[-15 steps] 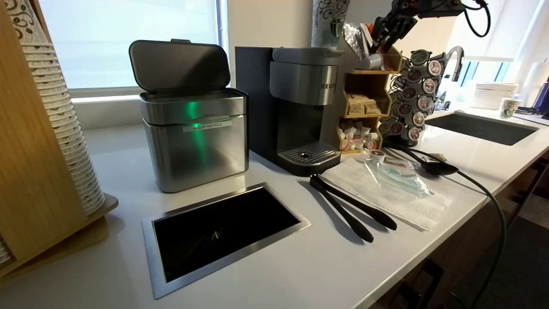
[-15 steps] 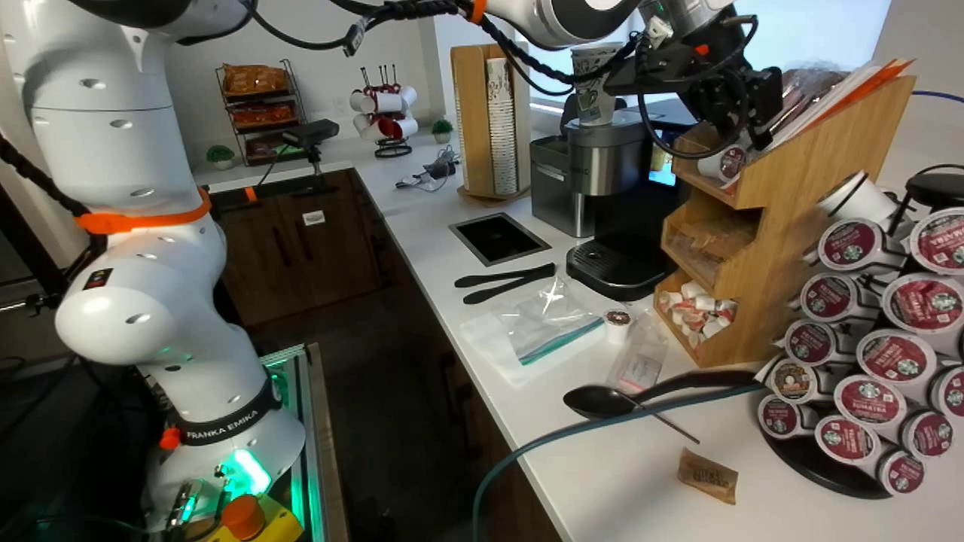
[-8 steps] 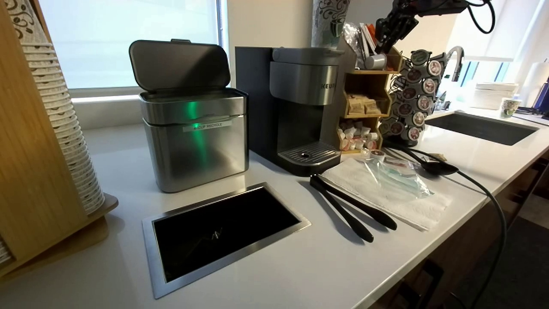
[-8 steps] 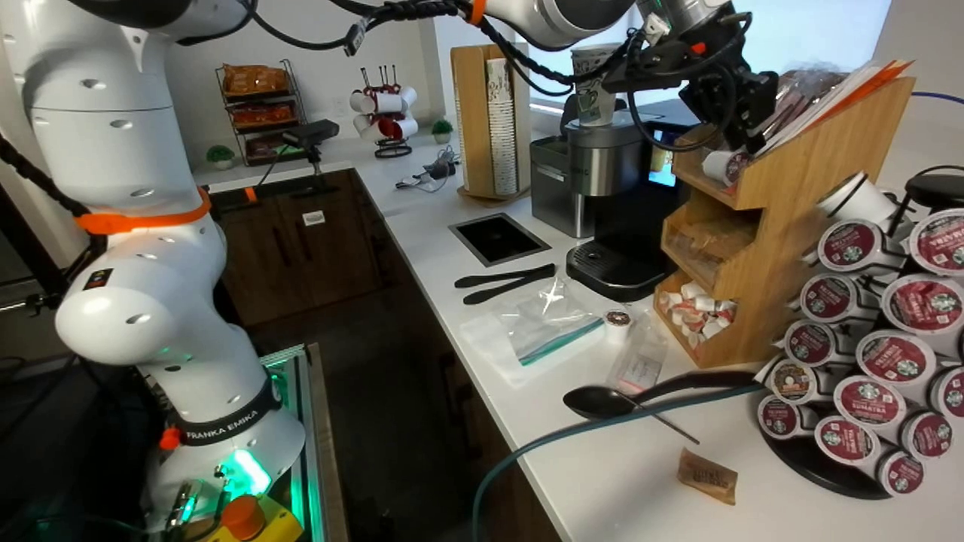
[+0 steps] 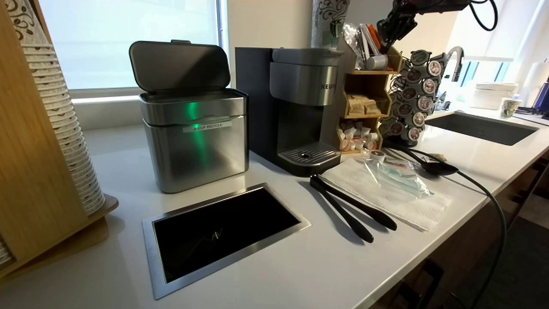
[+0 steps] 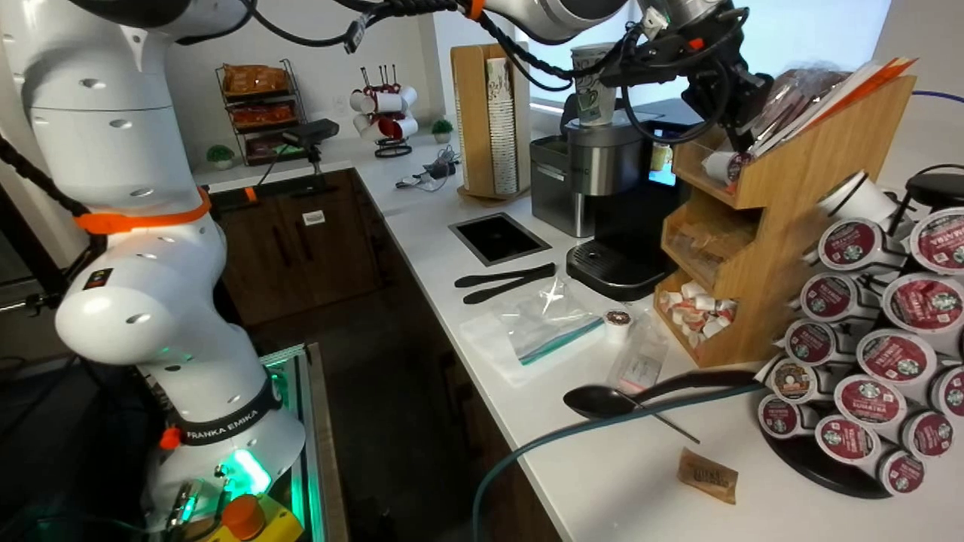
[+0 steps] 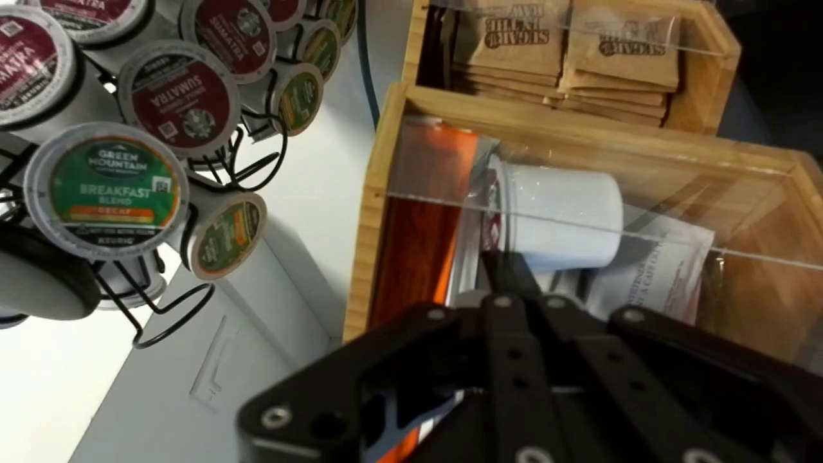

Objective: Put the capsule on the counter top

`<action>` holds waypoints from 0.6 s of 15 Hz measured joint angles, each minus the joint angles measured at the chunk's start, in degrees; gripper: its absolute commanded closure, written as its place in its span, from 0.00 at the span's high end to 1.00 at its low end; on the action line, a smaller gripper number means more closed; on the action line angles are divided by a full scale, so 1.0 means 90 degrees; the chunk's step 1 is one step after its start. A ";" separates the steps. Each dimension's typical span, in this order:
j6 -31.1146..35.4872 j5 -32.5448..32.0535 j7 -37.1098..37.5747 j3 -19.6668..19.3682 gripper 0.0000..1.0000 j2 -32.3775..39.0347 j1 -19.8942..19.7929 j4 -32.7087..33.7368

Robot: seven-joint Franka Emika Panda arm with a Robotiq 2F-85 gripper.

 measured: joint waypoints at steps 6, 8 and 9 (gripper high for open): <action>0.0054 0.0128 -0.0014 0.0123 0.00 -0.0187 0.0007 0.0173; 0.0088 0.0143 -0.0119 0.0228 0.00 -0.0465 0.0031 0.0222; 0.0072 0.0145 -0.0208 0.0281 0.00 -0.0622 0.0047 0.0218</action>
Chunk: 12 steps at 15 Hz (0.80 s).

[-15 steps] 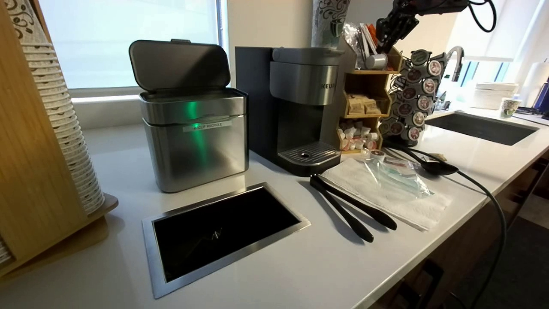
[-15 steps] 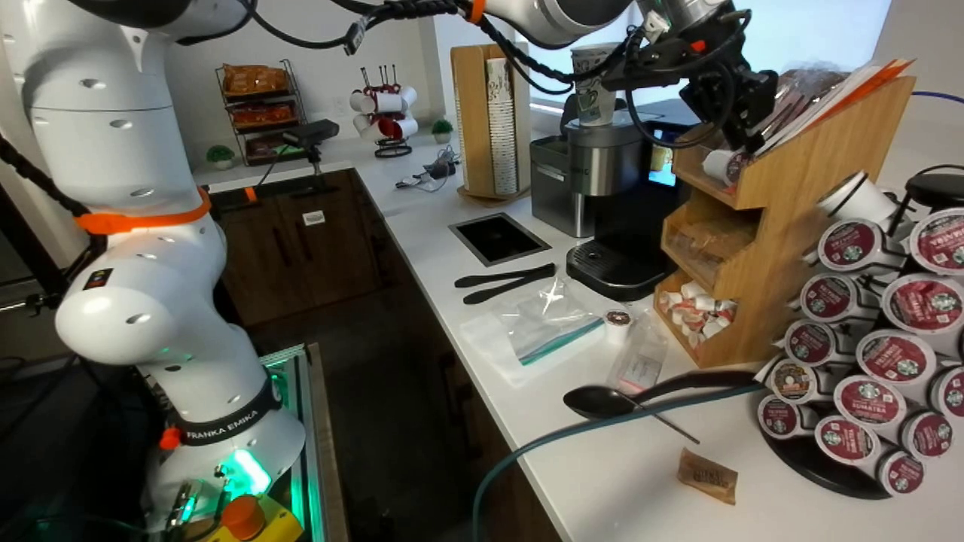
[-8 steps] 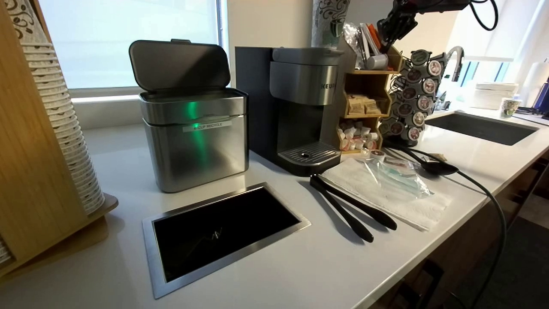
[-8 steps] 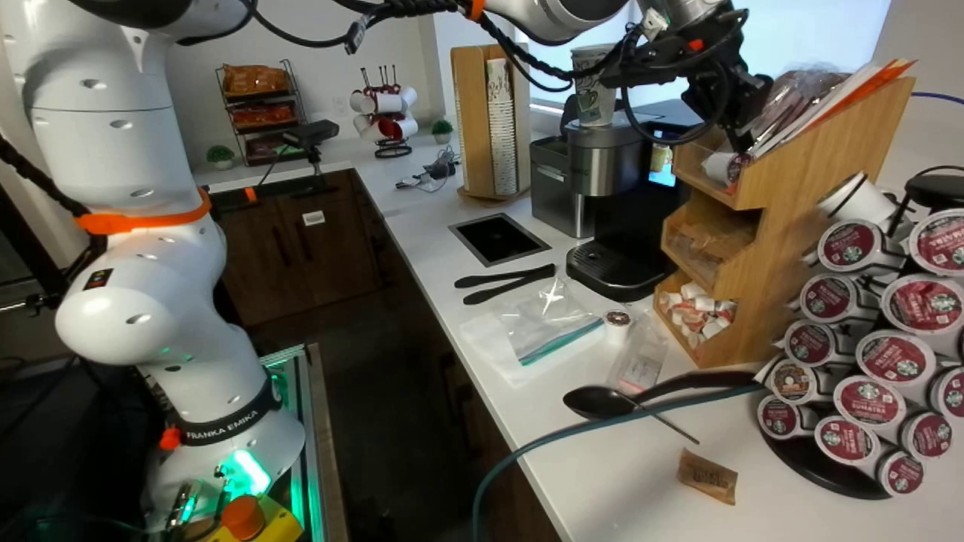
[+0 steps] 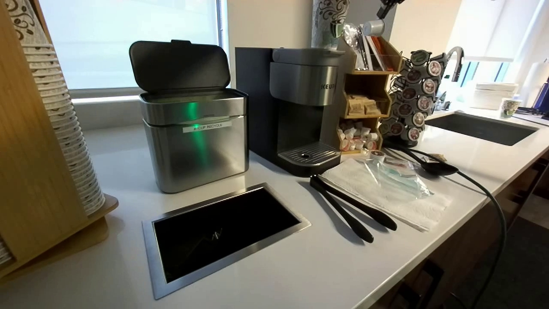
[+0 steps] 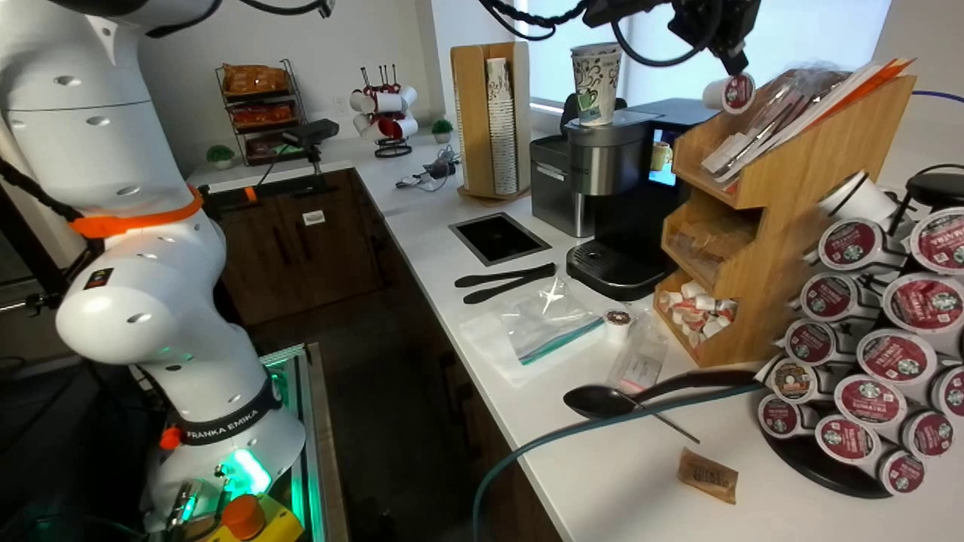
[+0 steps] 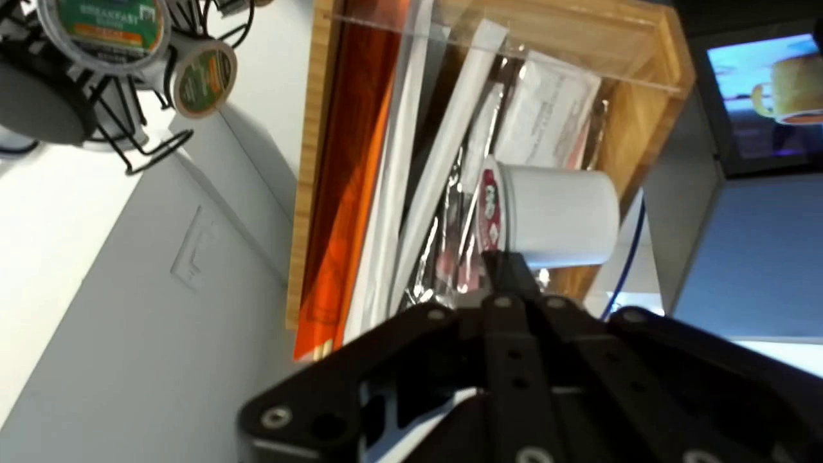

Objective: Put the capsule on the counter top

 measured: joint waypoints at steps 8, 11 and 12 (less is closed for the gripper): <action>-0.1797 0.0411 -0.1262 -0.0034 0.00 -0.1572 0.0001 -0.1211; -0.2322 0.0720 -0.1586 -0.0201 0.01 -0.2228 0.0003 -0.1814; -0.2333 0.0770 -0.1645 -0.0241 0.01 -0.2372 0.0003 -0.1946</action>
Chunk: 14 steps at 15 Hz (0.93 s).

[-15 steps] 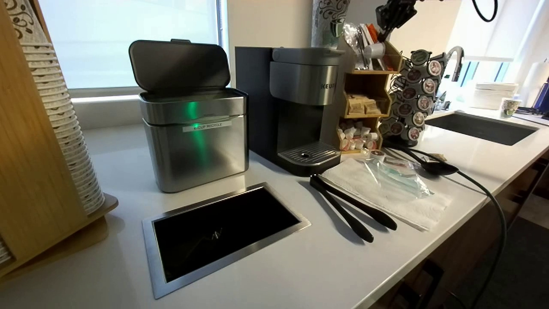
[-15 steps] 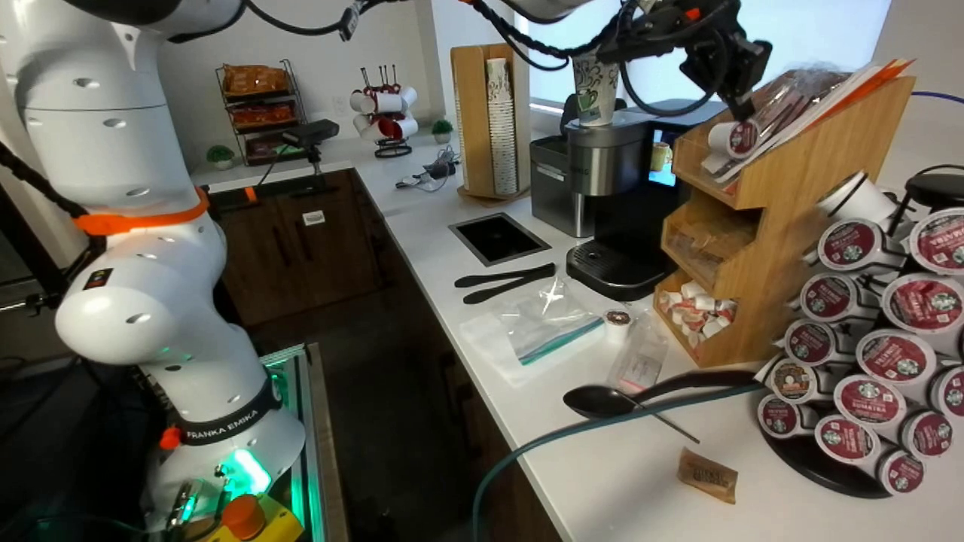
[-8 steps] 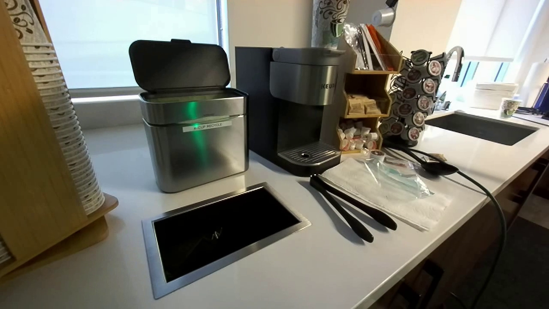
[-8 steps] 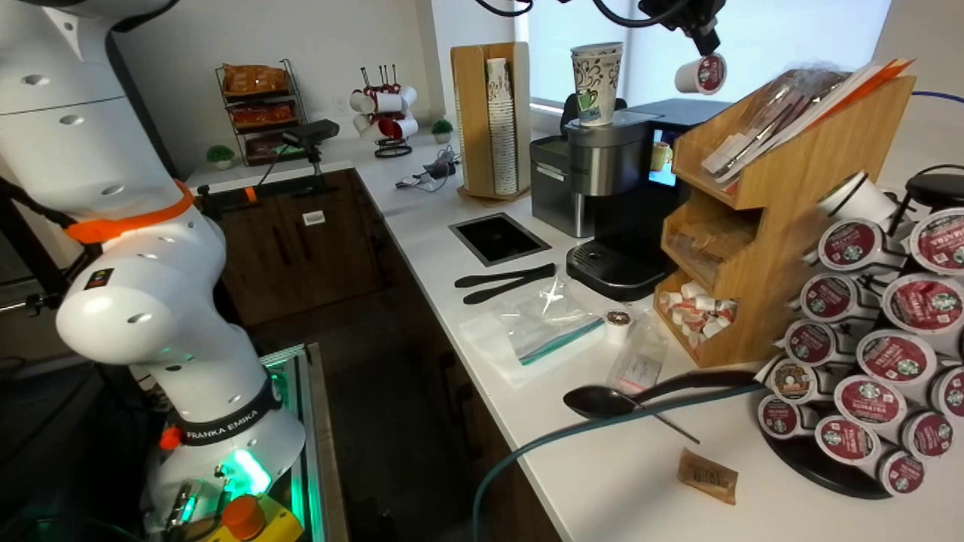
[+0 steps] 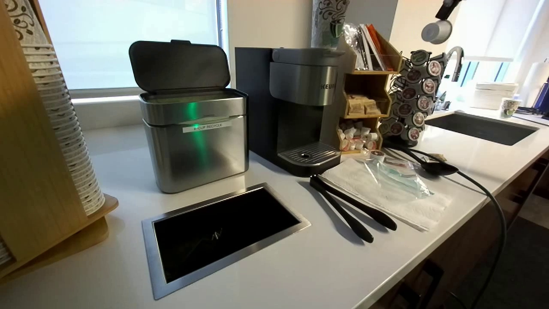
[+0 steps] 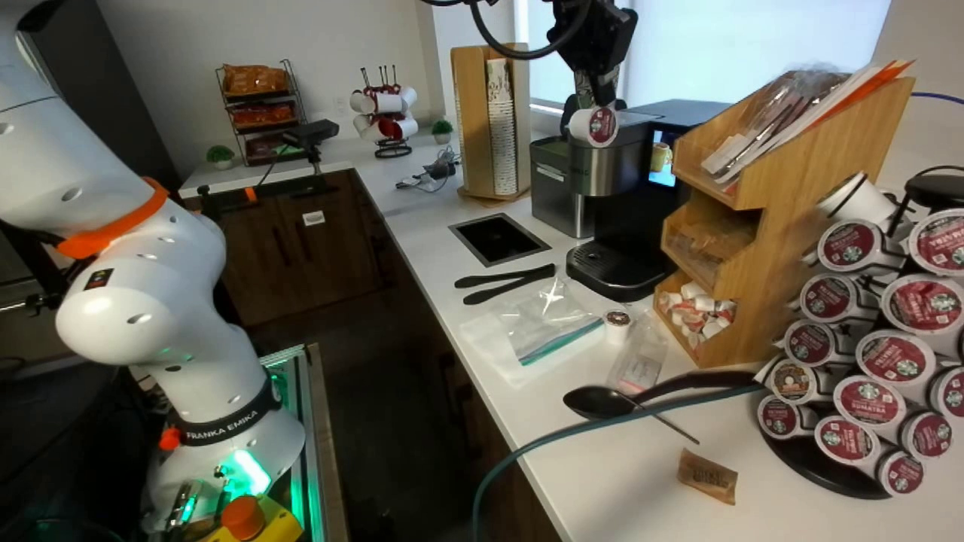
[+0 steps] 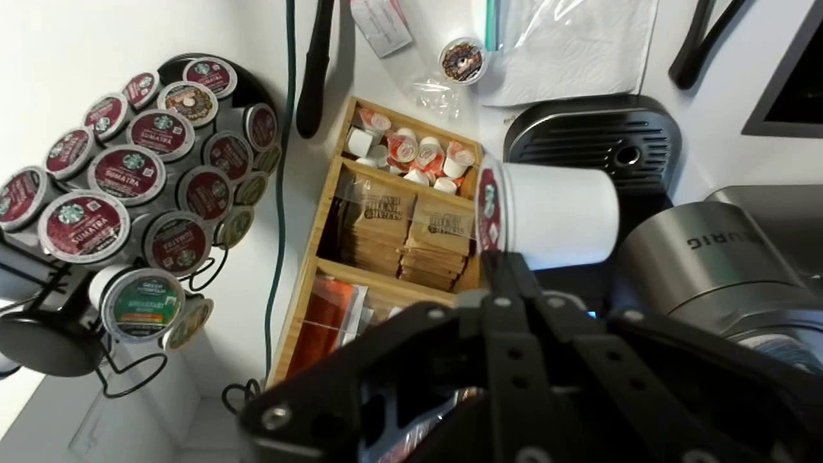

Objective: Put the capsule on the counter top

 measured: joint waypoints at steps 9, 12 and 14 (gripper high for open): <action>-0.1504 -0.0366 -0.0215 0.0141 0.00 -0.0133 0.0135 -0.0274; -0.2118 -0.0917 -0.0091 0.0262 0.00 -0.0249 0.0133 -0.0528; -0.2024 -0.1289 0.0076 0.0295 0.01 -0.0280 0.0129 -0.0637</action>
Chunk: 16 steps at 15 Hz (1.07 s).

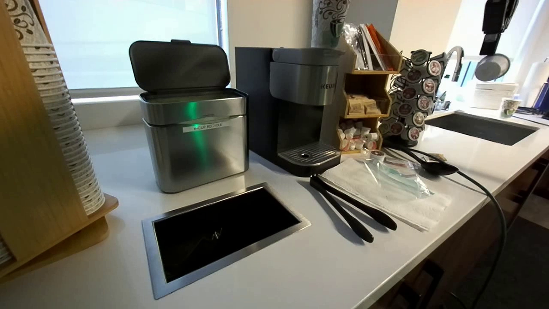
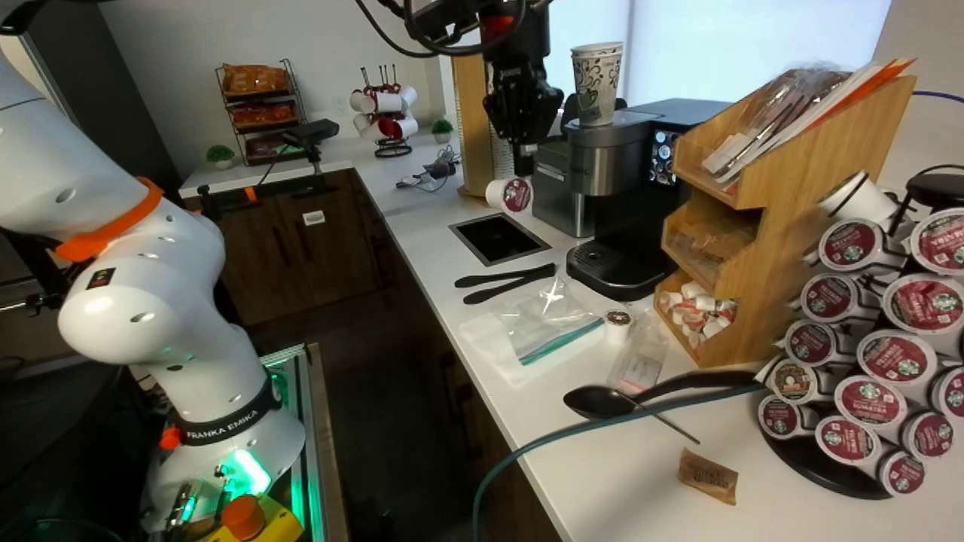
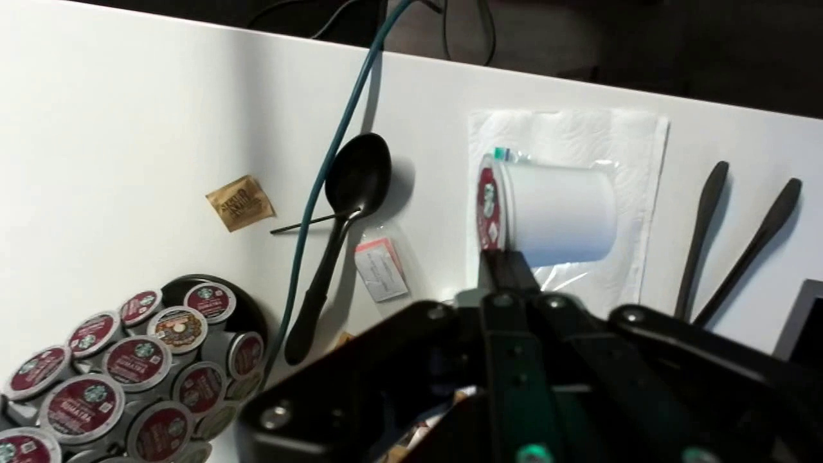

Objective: Put the capsule on the counter top

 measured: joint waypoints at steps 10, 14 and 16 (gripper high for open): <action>0.0139 -0.0811 0.0260 0.0598 0.00 0.0331 0.0217 -0.0138; 0.0161 -0.1623 0.0822 0.1058 0.00 0.0569 0.0438 -0.0429; 0.0174 -0.2153 0.1183 0.1197 0.00 0.0624 0.0487 -0.0589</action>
